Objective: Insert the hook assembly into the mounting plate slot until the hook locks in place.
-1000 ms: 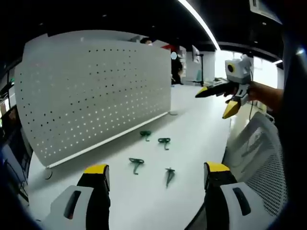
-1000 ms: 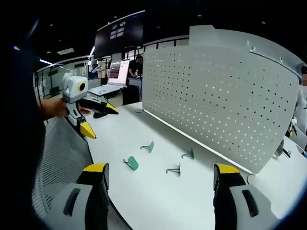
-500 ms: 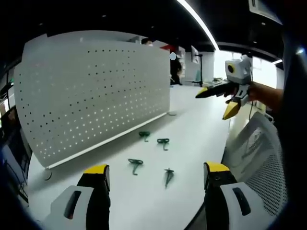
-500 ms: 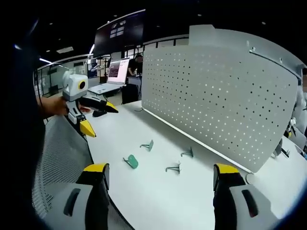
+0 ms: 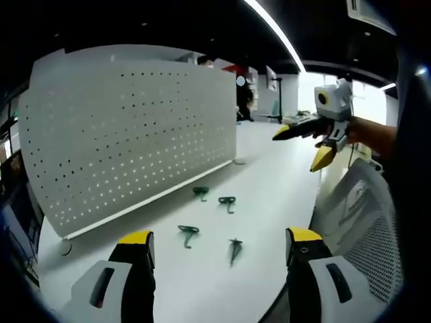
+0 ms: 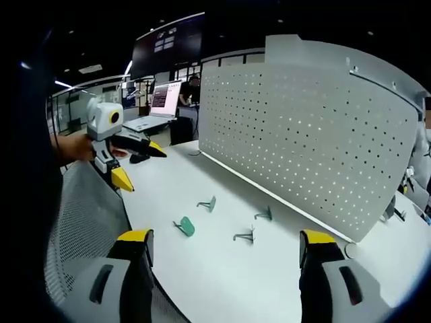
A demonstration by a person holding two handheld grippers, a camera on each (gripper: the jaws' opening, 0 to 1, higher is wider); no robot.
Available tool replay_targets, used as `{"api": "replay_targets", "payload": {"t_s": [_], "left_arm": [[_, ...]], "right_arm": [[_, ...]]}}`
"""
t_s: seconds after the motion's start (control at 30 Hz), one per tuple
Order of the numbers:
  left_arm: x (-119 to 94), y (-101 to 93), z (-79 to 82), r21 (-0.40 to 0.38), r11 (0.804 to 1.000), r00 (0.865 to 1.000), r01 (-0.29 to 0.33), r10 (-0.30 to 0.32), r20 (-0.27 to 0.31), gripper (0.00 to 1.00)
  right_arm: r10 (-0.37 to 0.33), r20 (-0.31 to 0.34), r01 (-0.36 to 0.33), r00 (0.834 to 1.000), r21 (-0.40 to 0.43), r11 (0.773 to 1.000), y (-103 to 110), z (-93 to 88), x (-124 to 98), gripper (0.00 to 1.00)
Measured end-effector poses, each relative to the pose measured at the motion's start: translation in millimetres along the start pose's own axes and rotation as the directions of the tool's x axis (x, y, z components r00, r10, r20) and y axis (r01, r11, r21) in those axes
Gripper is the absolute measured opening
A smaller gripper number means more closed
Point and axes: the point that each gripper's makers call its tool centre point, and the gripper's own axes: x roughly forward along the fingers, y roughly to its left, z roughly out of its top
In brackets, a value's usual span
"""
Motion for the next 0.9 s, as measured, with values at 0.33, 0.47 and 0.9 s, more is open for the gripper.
{"api": "replay_targets", "payload": {"t_s": [0.33, 0.47, 0.9], "left_arm": [[0, -0.2, 1.7, 0.007, 1.000, 1.000, -0.001, 0.001, 0.005, 0.81], [0, -0.9, 1.4, 0.012, 1.000, 1.000, -0.002, 0.002, 0.001, 0.81], [-1, 2.4, 2.9, 0.026, 0.999, 1.000, -0.019, 0.019, 0.006, 0.80]], "right_arm": [[0.019, 0.004, -0.019, 1.000, -0.020, 1.000, 4, 5.4, 5, 0.88], [0.041, -0.003, -0.041, 0.999, -0.036, 0.998, 7, 5.7, 10, 0.87], [0.149, -0.042, -0.153, 0.988, -0.105, 0.983, 27, 11.4, 35, 0.83]]}}
